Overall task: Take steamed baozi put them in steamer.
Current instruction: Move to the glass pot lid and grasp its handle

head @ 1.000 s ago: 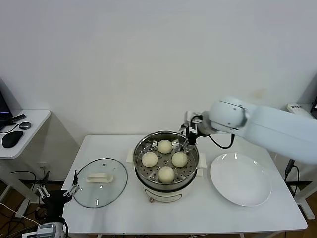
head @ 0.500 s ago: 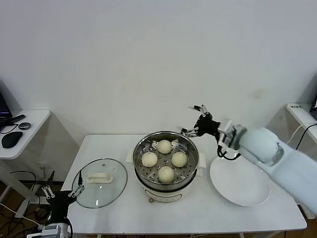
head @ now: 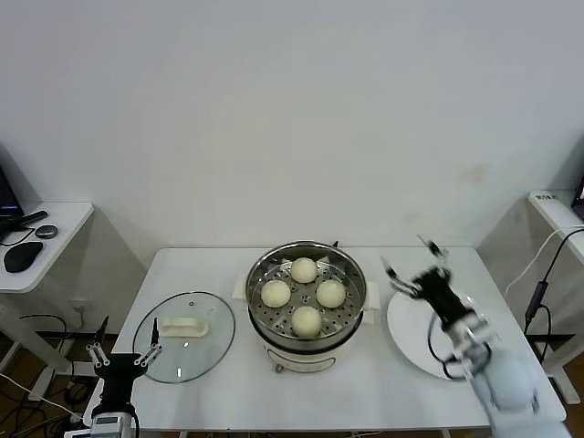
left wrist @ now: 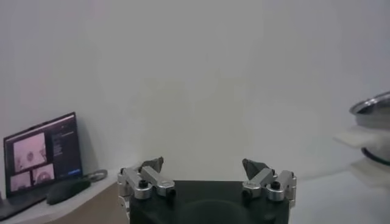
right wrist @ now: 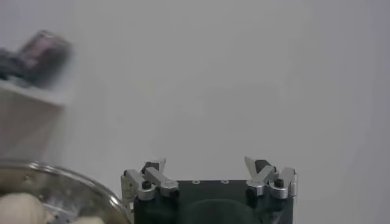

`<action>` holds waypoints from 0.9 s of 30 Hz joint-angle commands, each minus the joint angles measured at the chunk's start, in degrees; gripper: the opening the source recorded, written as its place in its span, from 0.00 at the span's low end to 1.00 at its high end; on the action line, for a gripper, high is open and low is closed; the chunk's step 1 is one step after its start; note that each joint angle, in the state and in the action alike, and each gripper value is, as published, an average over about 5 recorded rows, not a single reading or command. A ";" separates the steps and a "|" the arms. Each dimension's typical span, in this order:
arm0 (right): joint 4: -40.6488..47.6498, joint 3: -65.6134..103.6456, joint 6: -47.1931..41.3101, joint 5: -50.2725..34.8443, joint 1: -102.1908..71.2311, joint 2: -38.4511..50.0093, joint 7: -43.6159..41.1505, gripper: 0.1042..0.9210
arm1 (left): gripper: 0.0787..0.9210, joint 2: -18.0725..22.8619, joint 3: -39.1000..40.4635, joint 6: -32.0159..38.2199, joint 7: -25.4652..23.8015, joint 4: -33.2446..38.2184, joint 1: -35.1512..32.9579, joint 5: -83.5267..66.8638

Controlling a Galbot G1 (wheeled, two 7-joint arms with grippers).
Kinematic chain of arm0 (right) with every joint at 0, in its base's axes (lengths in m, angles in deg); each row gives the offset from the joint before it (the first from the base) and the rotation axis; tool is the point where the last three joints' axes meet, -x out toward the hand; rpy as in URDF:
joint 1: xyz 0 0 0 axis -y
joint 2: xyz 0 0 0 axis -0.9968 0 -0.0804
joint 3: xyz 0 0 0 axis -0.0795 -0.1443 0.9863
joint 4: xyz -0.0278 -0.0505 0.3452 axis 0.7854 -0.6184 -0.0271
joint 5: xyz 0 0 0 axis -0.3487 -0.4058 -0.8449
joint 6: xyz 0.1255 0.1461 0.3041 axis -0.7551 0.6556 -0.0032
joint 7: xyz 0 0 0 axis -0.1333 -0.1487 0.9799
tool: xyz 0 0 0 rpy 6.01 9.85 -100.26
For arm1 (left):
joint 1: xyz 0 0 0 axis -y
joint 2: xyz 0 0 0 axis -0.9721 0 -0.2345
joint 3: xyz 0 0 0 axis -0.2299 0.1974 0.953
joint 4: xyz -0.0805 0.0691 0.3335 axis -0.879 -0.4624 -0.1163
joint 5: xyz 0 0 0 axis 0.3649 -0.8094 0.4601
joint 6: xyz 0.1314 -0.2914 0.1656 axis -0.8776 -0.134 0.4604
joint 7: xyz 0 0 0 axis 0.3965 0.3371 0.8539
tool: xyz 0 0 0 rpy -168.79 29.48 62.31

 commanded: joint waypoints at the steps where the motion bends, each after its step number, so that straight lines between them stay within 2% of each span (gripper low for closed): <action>1: -3.12 18.26 5.57 0.00 -17.68 -17.11 0.70 0.88 | 0.88 -5.91 -2.47 1.03 2.95 -9.62 -0.30 28.84; 6: -3.34 20.74 4.05 -4.48 -18.38 -17.34 2.14 0.88 | 0.88 -9.03 -5.10 3.63 7.37 -19.76 2.40 57.79; 10: -3.03 21.13 3.60 -5.88 -17.96 -18.12 2.68 0.88 | 0.88 -10.98 -2.62 4.82 8.43 -25.46 7.86 67.08; 19: -3.49 21.33 2.94 -6.16 -17.16 -19.46 2.88 0.88 | 0.88 -13.73 4.53 6.44 4.90 -32.49 18.23 68.79; 27: -4.23 21.86 2.85 -5.91 -17.69 -20.04 2.84 0.88 | 0.88 -13.69 7.95 7.14 3.77 -34.05 21.69 67.65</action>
